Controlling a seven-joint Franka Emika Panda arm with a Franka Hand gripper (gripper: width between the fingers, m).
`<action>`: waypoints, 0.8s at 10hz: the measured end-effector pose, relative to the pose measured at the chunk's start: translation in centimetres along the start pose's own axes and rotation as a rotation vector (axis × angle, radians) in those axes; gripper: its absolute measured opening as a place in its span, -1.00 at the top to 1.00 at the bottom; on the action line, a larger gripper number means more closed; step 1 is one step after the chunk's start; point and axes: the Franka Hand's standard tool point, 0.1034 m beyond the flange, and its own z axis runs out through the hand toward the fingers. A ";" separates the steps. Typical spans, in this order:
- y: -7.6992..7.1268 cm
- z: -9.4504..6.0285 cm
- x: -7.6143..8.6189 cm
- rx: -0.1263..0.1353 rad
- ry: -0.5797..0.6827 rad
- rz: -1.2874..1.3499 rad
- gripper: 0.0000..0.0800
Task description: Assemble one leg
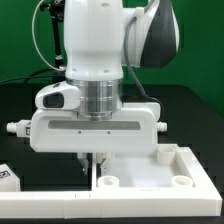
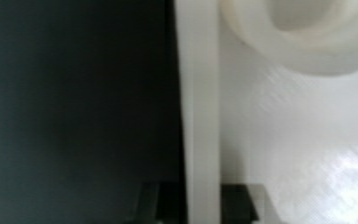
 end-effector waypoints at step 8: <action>0.0 -1.1 -0.8 0.011 -0.018 -0.016 -0.58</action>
Offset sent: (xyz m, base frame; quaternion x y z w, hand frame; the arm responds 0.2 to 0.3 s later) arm 0.0000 0.0000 0.0000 0.0000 0.0000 0.0000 1.0000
